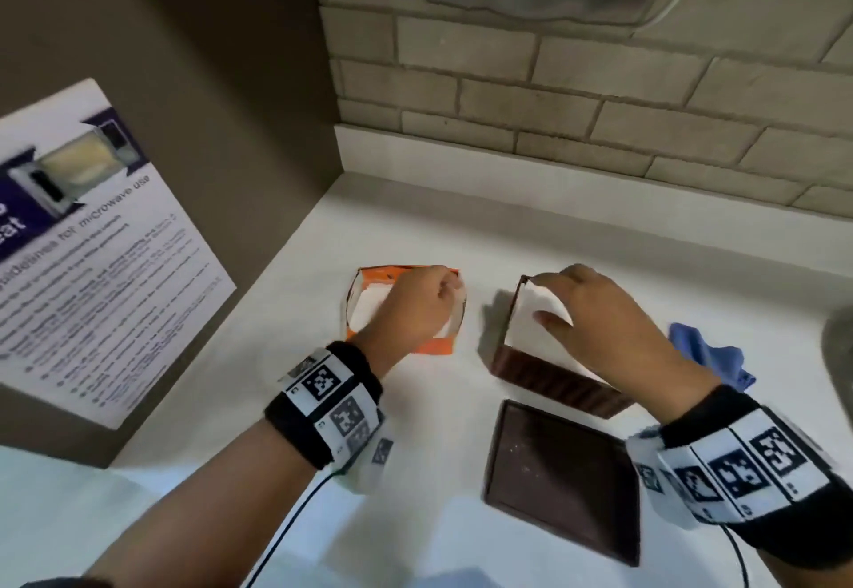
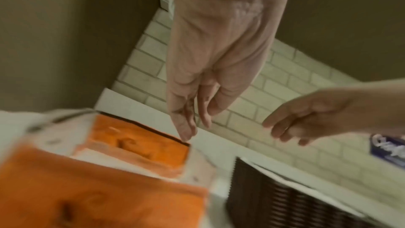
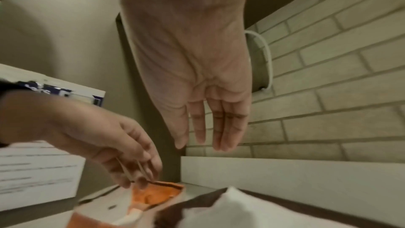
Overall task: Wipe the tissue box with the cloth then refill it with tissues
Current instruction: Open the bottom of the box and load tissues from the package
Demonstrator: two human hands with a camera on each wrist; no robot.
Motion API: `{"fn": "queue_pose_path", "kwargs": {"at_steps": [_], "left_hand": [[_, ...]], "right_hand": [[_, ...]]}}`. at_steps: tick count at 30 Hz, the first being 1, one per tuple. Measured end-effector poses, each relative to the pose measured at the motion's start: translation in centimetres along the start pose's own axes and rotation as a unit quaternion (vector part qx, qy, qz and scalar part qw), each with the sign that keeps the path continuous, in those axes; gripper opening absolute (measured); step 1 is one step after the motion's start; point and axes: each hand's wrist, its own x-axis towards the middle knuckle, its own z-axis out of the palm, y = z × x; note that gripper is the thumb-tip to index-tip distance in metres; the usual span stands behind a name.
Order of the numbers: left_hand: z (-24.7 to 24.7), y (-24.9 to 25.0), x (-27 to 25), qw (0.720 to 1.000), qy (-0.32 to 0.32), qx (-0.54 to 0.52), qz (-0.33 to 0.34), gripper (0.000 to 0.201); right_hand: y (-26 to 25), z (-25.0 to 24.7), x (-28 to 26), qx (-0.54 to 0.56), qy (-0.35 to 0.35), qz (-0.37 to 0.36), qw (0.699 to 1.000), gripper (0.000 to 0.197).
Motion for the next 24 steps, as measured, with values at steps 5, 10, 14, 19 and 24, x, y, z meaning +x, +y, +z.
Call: {"fn": "queue_pose_path", "kwargs": {"at_steps": [5, 10, 14, 19, 24], "left_hand": [[-2.3, -5.5, 1.7, 0.980, -0.076, 0.161, -0.093, 0.025], [-1.4, -7.4, 2.5, 0.938, -0.123, 0.300, -0.120, 0.029], [-0.1, -7.8, 2.9, 0.908, -0.080, 0.388, -0.137, 0.049], [0.2, -8.1, 3.4, 0.916, -0.056, 0.355, -0.180, 0.046], [-0.5, -8.2, 3.4, 0.935, -0.060, 0.283, -0.204, 0.035]], "right_hand": [[-6.0, 4.0, 2.6, 0.061, -0.042, -0.121, 0.990, 0.034], [-8.3, 8.7, 4.0, -0.054, -0.126, -0.163, 0.977, 0.035], [-8.1, 10.0, 3.9, -0.056, -0.115, -0.170, 0.977, 0.038], [-7.5, 10.0, 4.4, -0.023, -0.112, -0.174, 0.978, 0.037], [-7.1, 10.2, 4.7, -0.016, -0.114, -0.175, 0.978, 0.036]]}}
